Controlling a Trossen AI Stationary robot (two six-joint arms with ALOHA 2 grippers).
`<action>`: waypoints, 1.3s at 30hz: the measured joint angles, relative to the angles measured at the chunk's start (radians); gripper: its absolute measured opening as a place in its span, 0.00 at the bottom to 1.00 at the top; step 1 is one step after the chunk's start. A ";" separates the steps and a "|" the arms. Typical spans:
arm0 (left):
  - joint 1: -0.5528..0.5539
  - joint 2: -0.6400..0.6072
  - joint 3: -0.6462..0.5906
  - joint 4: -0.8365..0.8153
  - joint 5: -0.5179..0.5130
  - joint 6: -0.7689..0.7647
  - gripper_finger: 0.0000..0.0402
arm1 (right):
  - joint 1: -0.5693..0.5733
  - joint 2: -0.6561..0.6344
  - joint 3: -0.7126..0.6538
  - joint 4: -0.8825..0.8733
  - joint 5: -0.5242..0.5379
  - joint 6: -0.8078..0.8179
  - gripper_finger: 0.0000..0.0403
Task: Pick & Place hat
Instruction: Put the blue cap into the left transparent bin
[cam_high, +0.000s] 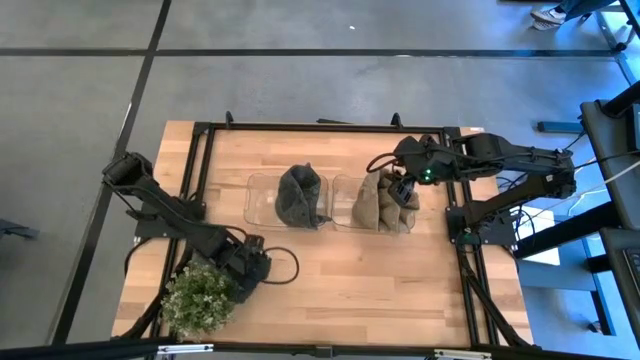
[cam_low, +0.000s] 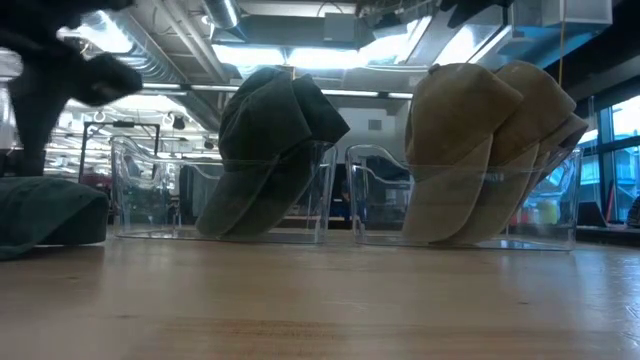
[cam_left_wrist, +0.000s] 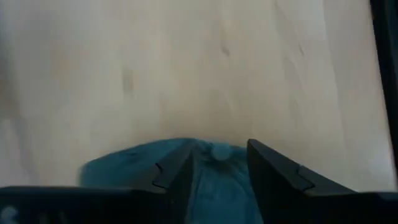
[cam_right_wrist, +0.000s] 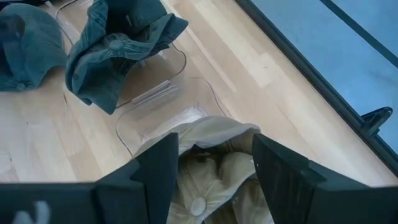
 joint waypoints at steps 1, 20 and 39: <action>-0.004 0.015 -0.007 0.009 0.017 0.038 0.36 | 0.000 0.000 0.000 0.000 0.000 0.000 0.51; -0.008 0.231 -0.012 0.083 0.101 0.061 0.35 | 0.000 0.000 0.000 0.000 0.000 0.002 0.51; -0.009 0.205 -0.017 0.032 0.008 0.082 0.32 | 0.000 0.000 -0.001 -0.001 -0.001 -0.005 0.51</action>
